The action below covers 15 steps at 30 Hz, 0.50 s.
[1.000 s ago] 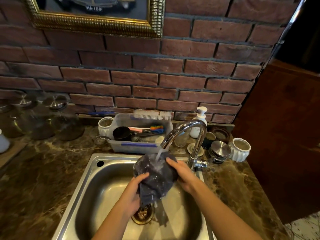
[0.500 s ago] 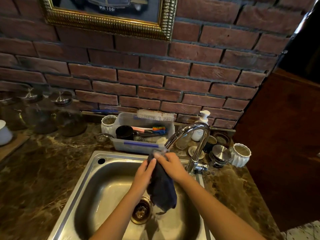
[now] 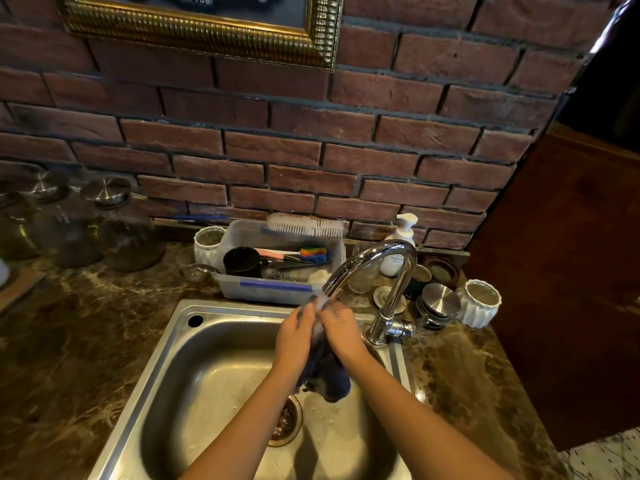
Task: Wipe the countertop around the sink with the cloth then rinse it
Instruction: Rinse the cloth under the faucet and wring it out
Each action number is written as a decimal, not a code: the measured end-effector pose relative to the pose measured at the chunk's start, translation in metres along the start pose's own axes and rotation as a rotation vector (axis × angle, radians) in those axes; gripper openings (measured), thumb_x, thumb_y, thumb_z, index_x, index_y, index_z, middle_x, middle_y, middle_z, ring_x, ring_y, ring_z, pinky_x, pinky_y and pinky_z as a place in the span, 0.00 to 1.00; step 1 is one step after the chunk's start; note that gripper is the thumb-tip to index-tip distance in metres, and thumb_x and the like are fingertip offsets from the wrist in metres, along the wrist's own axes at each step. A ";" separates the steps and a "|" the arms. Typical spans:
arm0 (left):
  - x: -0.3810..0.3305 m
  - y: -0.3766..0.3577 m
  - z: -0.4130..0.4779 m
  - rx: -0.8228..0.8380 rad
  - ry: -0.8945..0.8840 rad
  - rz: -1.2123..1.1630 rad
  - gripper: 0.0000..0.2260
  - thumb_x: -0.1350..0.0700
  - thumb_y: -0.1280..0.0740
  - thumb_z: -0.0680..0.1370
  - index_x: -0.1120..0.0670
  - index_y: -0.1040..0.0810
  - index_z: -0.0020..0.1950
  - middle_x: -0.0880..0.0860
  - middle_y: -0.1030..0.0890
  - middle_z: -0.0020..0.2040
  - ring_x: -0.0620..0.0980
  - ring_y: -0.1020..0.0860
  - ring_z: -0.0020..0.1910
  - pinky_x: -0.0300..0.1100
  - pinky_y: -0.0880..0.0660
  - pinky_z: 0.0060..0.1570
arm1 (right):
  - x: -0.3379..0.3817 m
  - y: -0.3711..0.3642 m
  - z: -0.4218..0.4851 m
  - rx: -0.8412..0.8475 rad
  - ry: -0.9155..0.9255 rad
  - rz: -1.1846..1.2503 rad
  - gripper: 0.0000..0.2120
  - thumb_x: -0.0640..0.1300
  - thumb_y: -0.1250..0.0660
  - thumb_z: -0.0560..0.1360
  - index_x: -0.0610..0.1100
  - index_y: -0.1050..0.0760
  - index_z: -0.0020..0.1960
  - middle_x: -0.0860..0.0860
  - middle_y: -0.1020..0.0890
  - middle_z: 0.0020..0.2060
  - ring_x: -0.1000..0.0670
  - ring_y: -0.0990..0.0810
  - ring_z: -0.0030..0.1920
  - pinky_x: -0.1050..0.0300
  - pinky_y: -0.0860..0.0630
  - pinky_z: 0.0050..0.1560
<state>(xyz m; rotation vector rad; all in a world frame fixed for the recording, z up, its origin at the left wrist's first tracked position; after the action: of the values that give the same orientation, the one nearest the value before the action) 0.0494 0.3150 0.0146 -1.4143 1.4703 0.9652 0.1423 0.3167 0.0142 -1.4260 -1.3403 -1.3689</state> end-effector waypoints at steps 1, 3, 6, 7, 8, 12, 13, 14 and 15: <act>0.001 0.001 0.002 0.024 0.017 0.016 0.12 0.45 0.40 0.81 0.50 0.23 0.55 0.52 0.20 0.51 0.49 0.22 0.51 0.44 0.24 0.49 | 0.000 0.003 -0.002 0.023 0.003 0.003 0.08 0.42 0.42 0.82 0.46 0.24 0.53 0.52 0.19 0.44 0.57 0.20 0.47 0.69 0.25 0.45; 0.002 0.006 0.003 0.076 0.045 0.073 0.14 0.44 0.40 0.81 0.49 0.24 0.61 0.51 0.21 0.54 0.50 0.23 0.55 0.47 0.26 0.58 | -0.002 0.012 -0.003 0.085 0.007 -0.021 0.10 0.43 0.43 0.82 0.46 0.23 0.56 0.50 0.18 0.49 0.54 0.20 0.52 0.62 0.24 0.54; 0.005 0.016 0.005 0.084 0.023 0.103 0.15 0.46 0.43 0.82 0.50 0.25 0.63 0.53 0.23 0.58 0.51 0.24 0.56 0.45 0.26 0.53 | -0.001 0.030 -0.007 0.236 -0.024 -0.086 0.10 0.48 0.37 0.80 0.44 0.21 0.55 0.47 0.17 0.50 0.53 0.19 0.51 0.59 0.23 0.52; 0.006 0.020 0.006 0.042 0.024 0.072 0.14 0.46 0.43 0.82 0.51 0.25 0.62 0.54 0.23 0.57 0.50 0.24 0.54 0.44 0.26 0.48 | -0.002 0.036 -0.008 0.332 -0.081 -0.130 0.09 0.50 0.34 0.78 0.47 0.20 0.53 0.50 0.16 0.48 0.55 0.18 0.49 0.61 0.22 0.51; 0.006 0.023 0.007 0.007 0.047 0.023 0.14 0.46 0.43 0.82 0.51 0.26 0.61 0.55 0.23 0.57 0.50 0.23 0.52 0.43 0.26 0.44 | 0.000 0.041 -0.010 0.440 -0.132 -0.190 0.07 0.52 0.31 0.76 0.49 0.21 0.49 0.53 0.16 0.45 0.55 0.18 0.47 0.62 0.22 0.50; 0.014 0.038 0.011 0.045 0.292 -0.112 0.21 0.40 0.37 0.77 0.52 0.27 0.63 0.58 0.22 0.59 0.58 0.22 0.56 0.56 0.25 0.57 | -0.008 0.051 -0.004 0.486 -0.137 -0.336 0.10 0.49 0.26 0.71 0.42 0.20 0.43 0.49 0.17 0.41 0.50 0.19 0.43 0.48 0.23 0.54; 0.015 0.040 0.010 0.110 0.372 -0.141 0.23 0.40 0.35 0.75 0.54 0.25 0.62 0.59 0.19 0.58 0.59 0.21 0.56 0.56 0.25 0.58 | -0.007 0.052 -0.002 0.432 -0.144 -0.301 0.14 0.50 0.25 0.71 0.39 0.20 0.47 0.46 0.16 0.43 0.48 0.18 0.45 0.45 0.23 0.56; 0.014 0.041 0.006 0.177 0.429 -0.171 0.23 0.41 0.33 0.74 0.55 0.23 0.61 0.59 0.18 0.55 0.59 0.20 0.55 0.55 0.25 0.56 | -0.004 0.052 -0.003 0.384 -0.164 -0.240 0.16 0.50 0.25 0.71 0.39 0.20 0.51 0.45 0.15 0.46 0.46 0.17 0.48 0.44 0.22 0.58; 0.013 0.041 0.003 0.230 0.447 -0.189 0.21 0.43 0.30 0.73 0.55 0.22 0.59 0.60 0.16 0.53 0.59 0.19 0.54 0.53 0.24 0.53 | -0.004 0.051 -0.003 0.341 -0.184 -0.168 0.15 0.48 0.26 0.72 0.40 0.20 0.54 0.44 0.15 0.49 0.45 0.16 0.50 0.44 0.22 0.59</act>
<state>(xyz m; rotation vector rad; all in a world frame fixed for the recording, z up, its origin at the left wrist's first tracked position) 0.0086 0.3160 0.0004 -1.6260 1.6658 0.3596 0.1914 0.3039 0.0184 -1.2512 -1.7527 -1.0628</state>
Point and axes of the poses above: each hand's wrist, its own z-axis towards the middle knuckle, its own y-axis out of the back of the hand, x = y × z, the point moved 1 cm from there along z, towards the middle knuckle
